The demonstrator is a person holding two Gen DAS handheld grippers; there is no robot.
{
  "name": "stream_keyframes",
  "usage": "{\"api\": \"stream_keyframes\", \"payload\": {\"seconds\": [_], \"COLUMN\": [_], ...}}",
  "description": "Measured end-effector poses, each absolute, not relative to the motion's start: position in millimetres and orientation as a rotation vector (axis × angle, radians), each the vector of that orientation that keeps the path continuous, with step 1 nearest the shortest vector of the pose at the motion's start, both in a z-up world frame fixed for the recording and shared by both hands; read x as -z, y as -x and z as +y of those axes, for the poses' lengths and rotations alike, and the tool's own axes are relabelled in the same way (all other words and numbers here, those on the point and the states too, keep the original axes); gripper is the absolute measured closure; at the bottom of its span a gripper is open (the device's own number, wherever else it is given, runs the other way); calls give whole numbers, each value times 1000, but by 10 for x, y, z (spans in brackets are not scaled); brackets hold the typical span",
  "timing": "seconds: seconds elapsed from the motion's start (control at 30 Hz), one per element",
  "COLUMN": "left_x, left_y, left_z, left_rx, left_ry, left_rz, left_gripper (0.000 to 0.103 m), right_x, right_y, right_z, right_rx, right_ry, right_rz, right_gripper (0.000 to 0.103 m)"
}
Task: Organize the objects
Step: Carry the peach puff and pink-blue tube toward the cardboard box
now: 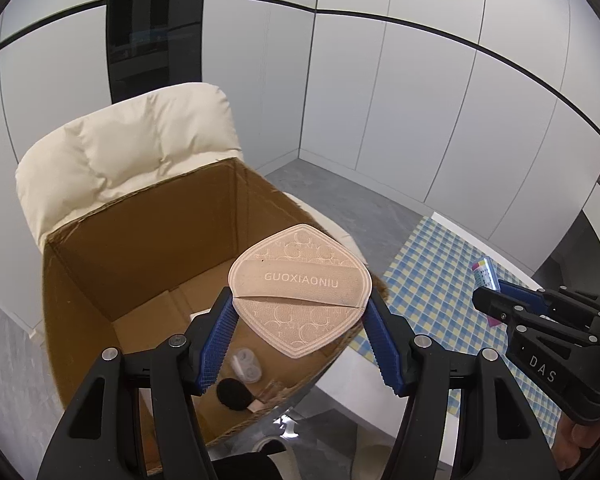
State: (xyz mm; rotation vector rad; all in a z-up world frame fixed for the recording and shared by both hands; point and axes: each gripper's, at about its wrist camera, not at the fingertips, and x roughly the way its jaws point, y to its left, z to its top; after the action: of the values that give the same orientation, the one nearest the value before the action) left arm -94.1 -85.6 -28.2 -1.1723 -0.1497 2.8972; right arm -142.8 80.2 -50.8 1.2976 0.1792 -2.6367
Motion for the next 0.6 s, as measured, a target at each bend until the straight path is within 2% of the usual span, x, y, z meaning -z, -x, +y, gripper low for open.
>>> {"api": "stream_keyframes", "payload": {"seconds": [0.6], "left_x": [359], "left_y": [827], "left_z": [-1382], "left_rx": [-2964], "left_ry": [1260], "left_rz": [-191], "left_gripper": [40], "right_x": [494], "right_y": [1439], "right_z": [222], "right_rx": [2555], "right_ry": [-1250], "right_rz": [241], "right_gripper": [83]}}
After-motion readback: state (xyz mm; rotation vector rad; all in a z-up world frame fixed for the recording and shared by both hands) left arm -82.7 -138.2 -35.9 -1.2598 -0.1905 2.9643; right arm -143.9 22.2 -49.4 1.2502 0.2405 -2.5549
